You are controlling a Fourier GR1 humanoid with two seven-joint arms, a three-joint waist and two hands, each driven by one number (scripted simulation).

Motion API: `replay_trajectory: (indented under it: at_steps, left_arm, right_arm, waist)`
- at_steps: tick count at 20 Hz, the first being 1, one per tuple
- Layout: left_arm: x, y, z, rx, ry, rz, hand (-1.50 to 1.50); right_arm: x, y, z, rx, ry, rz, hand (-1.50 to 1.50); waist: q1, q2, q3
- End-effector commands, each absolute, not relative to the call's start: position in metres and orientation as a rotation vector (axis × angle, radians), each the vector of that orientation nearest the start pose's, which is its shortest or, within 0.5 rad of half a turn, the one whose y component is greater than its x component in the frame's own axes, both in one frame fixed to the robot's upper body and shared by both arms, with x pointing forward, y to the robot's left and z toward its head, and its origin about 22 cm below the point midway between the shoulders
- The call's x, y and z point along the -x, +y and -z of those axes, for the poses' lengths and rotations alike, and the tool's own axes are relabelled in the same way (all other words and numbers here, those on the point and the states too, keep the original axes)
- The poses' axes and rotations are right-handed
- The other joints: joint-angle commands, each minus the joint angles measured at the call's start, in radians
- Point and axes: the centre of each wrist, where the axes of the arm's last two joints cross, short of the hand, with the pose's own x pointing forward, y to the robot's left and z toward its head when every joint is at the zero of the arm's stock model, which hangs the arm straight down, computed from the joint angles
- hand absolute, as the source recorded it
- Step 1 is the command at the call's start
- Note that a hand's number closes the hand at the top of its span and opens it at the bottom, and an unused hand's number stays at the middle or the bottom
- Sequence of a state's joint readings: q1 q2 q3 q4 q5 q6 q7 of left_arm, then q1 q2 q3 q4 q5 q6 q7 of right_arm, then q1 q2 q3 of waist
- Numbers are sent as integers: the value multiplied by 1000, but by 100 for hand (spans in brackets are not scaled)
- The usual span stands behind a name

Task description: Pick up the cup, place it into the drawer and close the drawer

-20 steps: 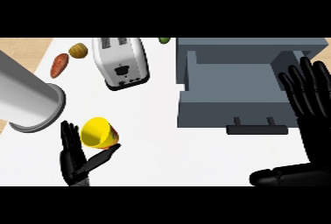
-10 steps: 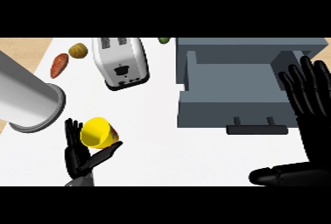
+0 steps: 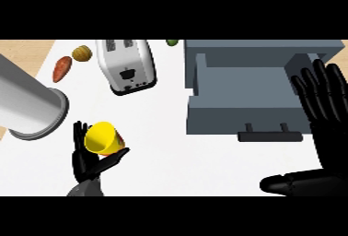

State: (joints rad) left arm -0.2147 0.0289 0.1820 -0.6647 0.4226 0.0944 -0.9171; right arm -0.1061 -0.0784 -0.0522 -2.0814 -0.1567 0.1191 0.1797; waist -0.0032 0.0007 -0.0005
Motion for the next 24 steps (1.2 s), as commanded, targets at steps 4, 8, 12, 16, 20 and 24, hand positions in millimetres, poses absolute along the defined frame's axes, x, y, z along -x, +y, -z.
replay_trajectory:
  at_steps: [4,8,12,16,20,24]
  left_arm:
    - [-241,232,152,-69,-1790,-572,150]
    - [-226,250,159,-41,-1852,-556,150]
    - [-258,254,137,-118,-1893,-519,150]
    - [-245,299,143,48,-1876,-378,150]
    - [-270,283,133,115,-1906,-322,150]
    - [-261,280,130,111,-1973,-307,150]
  right_arm:
    - [-226,-243,-126,-162,-1976,-136,-150]
    - [-219,-237,-136,-148,-1987,-136,-150]
    - [-235,-240,-147,-162,-1983,-136,-150]
    - [-216,-241,-150,-161,-1994,-130,-150]
    - [-216,-244,-144,-152,-2002,-150,-150]
    - [-217,-239,-153,-162,-2002,-119,-150]
  waist:
    - [2,0,0]
    - [3,-1,0]
    - [3,0,0]
    - [-2,0,0]
    - [-4,0,0]
    - [5,-3,1]
